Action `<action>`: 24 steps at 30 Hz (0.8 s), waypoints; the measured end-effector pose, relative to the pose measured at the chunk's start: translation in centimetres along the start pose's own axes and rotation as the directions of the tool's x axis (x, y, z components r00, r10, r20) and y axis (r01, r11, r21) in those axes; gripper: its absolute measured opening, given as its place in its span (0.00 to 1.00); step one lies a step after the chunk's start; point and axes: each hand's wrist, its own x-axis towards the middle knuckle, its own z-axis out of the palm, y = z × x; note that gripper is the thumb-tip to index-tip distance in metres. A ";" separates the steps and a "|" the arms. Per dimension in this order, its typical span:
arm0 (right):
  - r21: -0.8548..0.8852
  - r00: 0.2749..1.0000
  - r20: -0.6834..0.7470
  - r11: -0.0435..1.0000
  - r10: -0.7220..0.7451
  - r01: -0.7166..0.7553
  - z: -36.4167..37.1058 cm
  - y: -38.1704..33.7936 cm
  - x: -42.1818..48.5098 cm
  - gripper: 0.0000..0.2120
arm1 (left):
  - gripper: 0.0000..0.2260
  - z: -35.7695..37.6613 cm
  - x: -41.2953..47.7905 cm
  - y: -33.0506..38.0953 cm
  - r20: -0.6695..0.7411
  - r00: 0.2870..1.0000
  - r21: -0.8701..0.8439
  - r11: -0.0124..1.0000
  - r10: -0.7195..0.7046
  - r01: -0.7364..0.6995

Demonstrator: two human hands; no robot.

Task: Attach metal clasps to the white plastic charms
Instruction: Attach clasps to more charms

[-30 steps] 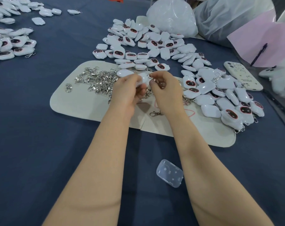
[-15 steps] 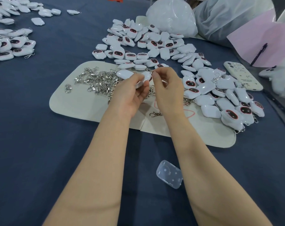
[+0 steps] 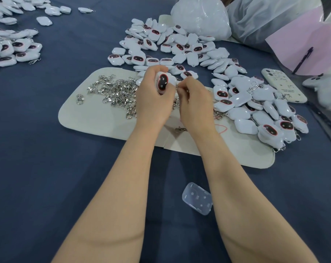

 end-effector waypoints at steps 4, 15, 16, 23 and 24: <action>0.115 0.995 0.019 0.989 0.094 -0.096 -0.2 -0.4 -0.1 0.07 | 0.12 0.1 0.1 -0.2 -0.004 0.995 -0.069 0.993 -0.095 0.095; 0.434 0.930 0.147 0.823 0.336 -0.366 -0.2 -0.5 0.2 0.02 | 0.11 0.4 0.6 -0.6 0.074 0.895 -0.477 0.772 -0.441 0.420; 0.435 0.929 0.133 0.822 0.344 -0.367 -0.1 -0.5 0.2 0.02 | 0.11 0.5 0.6 -0.5 0.080 0.892 -0.480 0.768 -0.444 0.425; 0.367 0.940 -0.065 0.884 0.335 -0.289 0.5 -0.5 0.1 0.03 | 0.09 0.8 0.4 -0.2 0.088 0.897 -0.459 0.782 -0.433 0.423; 0.324 0.950 -0.090 0.911 0.299 -0.256 0.4 -0.4 0.1 0.03 | 0.09 0.8 0.3 -0.2 0.084 0.900 -0.447 0.791 -0.428 0.417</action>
